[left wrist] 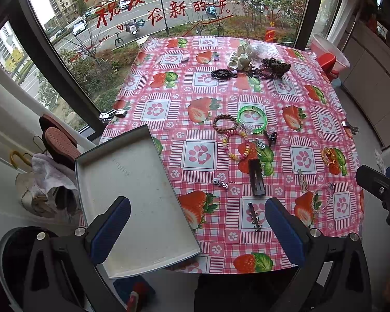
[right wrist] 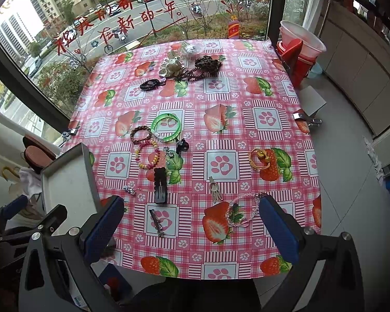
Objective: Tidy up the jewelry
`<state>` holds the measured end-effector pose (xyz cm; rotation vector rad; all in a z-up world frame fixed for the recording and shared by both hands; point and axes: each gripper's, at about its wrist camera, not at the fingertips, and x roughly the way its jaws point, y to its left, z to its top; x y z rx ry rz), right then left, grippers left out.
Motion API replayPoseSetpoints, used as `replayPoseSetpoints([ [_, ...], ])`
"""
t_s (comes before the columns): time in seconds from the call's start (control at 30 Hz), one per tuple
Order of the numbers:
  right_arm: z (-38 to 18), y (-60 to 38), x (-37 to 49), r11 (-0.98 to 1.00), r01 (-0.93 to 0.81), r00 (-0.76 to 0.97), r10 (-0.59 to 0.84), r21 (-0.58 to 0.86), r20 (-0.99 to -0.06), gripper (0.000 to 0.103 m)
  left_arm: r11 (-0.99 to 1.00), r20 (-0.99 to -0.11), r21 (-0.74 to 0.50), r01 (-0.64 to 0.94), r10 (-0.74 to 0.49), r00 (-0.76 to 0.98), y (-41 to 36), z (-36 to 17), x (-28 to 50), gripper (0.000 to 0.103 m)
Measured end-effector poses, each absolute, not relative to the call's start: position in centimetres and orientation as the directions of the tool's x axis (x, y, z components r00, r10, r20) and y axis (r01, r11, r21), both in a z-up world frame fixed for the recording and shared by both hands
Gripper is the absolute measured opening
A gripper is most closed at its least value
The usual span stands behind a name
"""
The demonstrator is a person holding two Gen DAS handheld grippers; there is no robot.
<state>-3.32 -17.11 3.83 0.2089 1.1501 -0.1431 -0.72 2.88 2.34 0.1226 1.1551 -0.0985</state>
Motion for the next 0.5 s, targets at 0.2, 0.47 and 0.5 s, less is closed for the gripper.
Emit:
replayPoseSetpoints([
  [0.2,3.0,-16.9,-3.7,0.969,0.226,0.386,0.005,0.1,-0.923,0.103,0.988,-0.925,0.05,0.147,-0.009,0.38,2.5,1.5,-0.6,0.103],
  [0.47,1.5,-19.3,-3.5,0.96,0.258,0.339,0.018,0.111,-0.941,0.103,0.986,-0.948,0.046,0.159,-0.007,0.318,1.9,-0.7,0.6,0.103],
  [0.5,1.2,-19.4,-3.5,0.959,0.262,0.334,0.015,0.109,-0.942,0.103,0.986,-0.952,0.034,0.162,-0.017,0.307,1.8,-1.2,0.7,0.103],
])
